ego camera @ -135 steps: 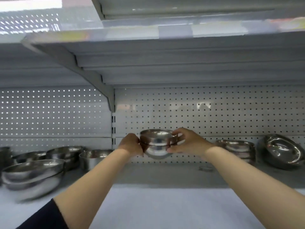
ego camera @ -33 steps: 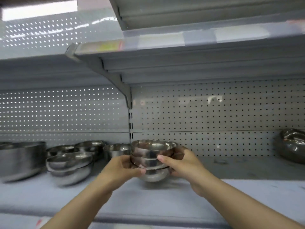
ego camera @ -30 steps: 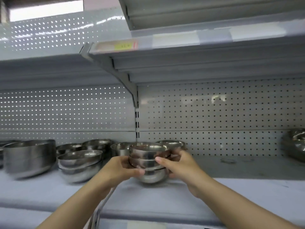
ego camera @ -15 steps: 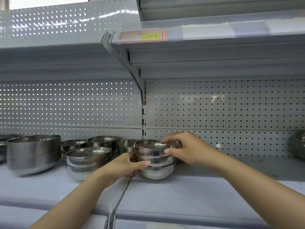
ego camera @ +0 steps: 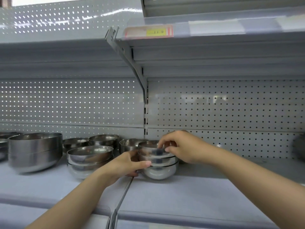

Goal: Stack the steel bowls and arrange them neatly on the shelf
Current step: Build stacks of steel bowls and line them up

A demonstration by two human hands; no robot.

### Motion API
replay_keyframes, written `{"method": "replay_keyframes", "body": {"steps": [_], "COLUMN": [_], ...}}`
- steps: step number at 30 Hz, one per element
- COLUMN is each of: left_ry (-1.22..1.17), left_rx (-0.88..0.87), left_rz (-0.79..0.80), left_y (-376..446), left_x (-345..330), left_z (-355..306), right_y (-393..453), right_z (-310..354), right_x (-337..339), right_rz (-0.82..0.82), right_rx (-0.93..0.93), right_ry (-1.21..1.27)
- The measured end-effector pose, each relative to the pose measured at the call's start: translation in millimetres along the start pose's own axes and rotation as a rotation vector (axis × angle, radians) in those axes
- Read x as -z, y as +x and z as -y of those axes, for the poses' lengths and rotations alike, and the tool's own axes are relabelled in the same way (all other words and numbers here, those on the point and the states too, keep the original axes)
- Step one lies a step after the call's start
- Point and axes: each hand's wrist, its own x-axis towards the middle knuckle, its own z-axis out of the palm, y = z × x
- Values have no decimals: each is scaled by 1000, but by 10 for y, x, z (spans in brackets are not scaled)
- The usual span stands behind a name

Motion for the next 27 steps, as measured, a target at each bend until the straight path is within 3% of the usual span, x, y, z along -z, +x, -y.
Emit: {"method": "replay_keyframes", "body": {"steps": [16, 19, 23, 25, 27], "left_ry": [25, 22, 214, 320, 403], "left_rx": [-5, -69, -221, -343, -408], "left_rz": [-14, -141, -543, -593, -544], "left_y": [-75, -157, -277, -332, -327], "left_x": [9, 18, -131, -340, -619], "left_z": [-56, -131, -377, -551, -710], "right_y": [-70, -215, -533, -723, -938], "right_z": [-51, -160, -423, -582, -736], "right_x": [-30, 63, 175, 199, 220], "right_rz": [-50, -116, -154, -145, -114], "right_rx": [-29, -57, -167, -225, -268], "right_ry": [120, 110, 112, 108, 101]}}
